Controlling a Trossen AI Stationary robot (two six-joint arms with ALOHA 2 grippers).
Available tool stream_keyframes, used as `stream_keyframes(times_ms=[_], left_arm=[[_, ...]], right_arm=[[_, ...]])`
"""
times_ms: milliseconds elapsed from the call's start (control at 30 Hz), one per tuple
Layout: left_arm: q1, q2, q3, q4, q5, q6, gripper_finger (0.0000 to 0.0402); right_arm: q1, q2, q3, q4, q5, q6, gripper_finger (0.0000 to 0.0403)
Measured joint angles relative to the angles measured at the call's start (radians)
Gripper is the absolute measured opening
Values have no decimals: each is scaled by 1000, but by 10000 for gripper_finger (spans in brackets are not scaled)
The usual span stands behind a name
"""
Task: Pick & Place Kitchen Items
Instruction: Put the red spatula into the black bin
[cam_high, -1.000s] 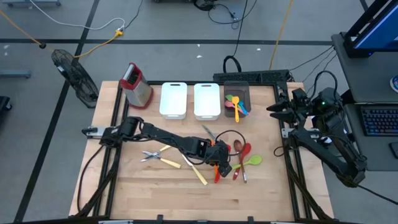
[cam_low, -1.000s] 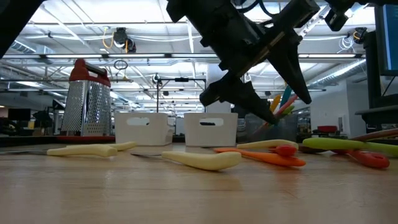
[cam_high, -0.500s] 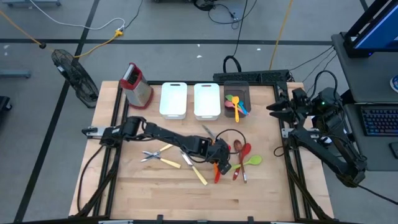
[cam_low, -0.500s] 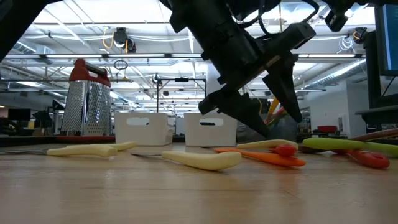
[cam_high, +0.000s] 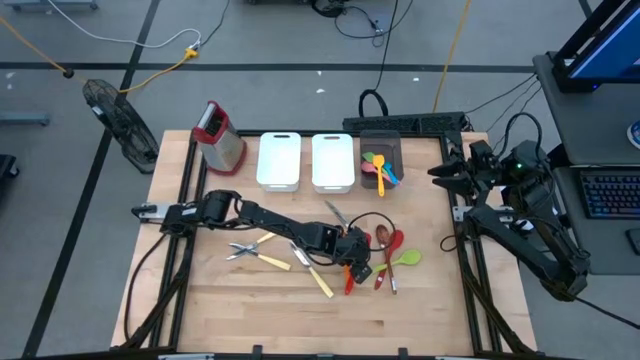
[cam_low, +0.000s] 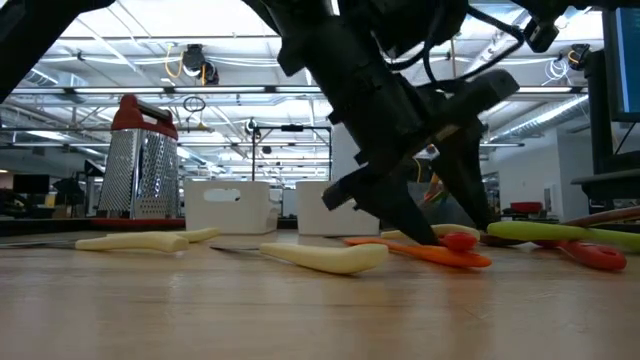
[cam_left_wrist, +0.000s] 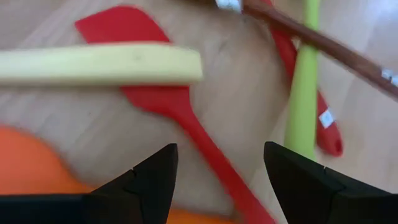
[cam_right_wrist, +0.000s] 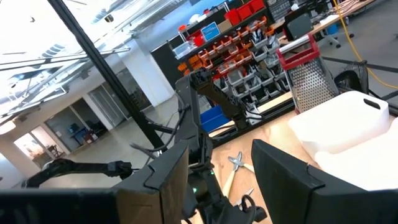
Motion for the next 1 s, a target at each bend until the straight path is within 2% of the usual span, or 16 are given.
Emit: stream_keyframes(times_ms=[267, 500, 633, 1000], left_arm=[[0, 31, 5, -51, -1, -5, 241], [1, 42, 3, -56, -45, 11, 182], [1, 42, 2, -53, -69, 32, 162], [1, 43, 1, -50, -134, 47, 158]], right_arm=[[0, 0, 0, -8, 0, 0, 169], [0, 0, 0, -8, 0, 0, 169], [0, 0, 0, -8, 0, 0, 169], [0, 0, 0, -8, 1, 0, 169]])
